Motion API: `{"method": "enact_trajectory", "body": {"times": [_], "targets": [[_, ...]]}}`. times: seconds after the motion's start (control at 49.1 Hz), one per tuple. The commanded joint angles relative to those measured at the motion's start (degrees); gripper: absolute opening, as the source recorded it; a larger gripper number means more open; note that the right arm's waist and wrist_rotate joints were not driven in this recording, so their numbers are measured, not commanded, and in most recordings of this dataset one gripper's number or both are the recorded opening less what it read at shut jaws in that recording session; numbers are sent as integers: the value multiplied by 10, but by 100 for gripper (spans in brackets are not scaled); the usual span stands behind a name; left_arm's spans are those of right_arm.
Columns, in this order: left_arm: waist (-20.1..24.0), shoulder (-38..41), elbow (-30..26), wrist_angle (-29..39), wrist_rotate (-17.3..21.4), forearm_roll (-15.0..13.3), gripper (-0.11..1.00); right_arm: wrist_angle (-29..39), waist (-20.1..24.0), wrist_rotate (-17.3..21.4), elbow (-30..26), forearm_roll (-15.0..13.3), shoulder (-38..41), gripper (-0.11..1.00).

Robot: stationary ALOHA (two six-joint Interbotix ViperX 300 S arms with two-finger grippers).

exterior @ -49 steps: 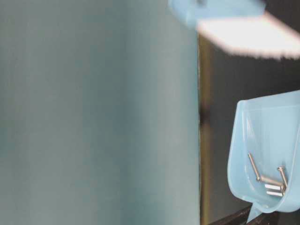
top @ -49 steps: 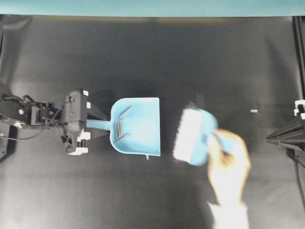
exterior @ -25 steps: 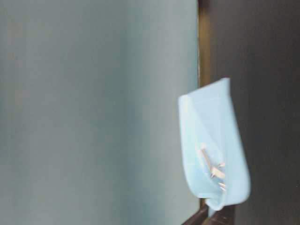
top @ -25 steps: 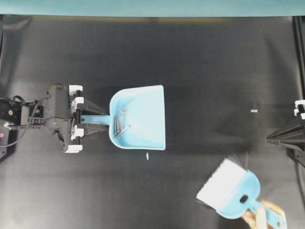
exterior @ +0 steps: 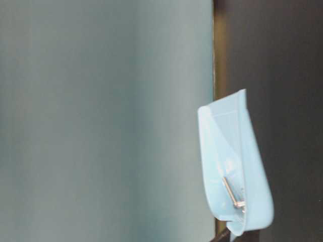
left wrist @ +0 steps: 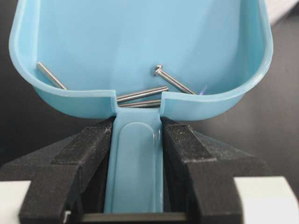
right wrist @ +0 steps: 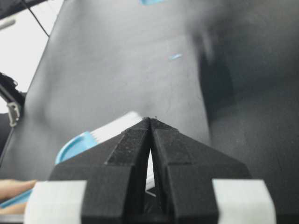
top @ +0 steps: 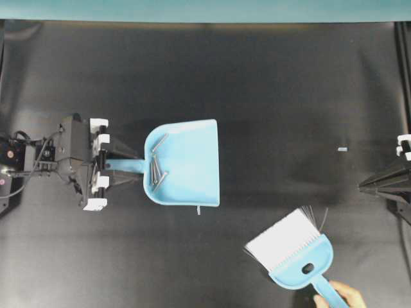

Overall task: Hold the dustpan with the left arm, while a human hand uses a hand brush to gather screws into the dustpan.
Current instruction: 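Keep holding the dustpan with screws in the left gripper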

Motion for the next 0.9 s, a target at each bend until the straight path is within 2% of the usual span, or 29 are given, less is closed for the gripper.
{"method": "enact_trajectory", "body": {"times": [0.0,0.265,0.875], "targets": [[-9,-6,-1,7,-6,2,30,-1,0,0,-4,-2,2,0],[-27,-9,4,24,-7,2,30,-1,0,0,-4,-1,3,0],[-27,-15,10,24,-8,1,30,-1,0,0,-4,-2,2,0]]}}
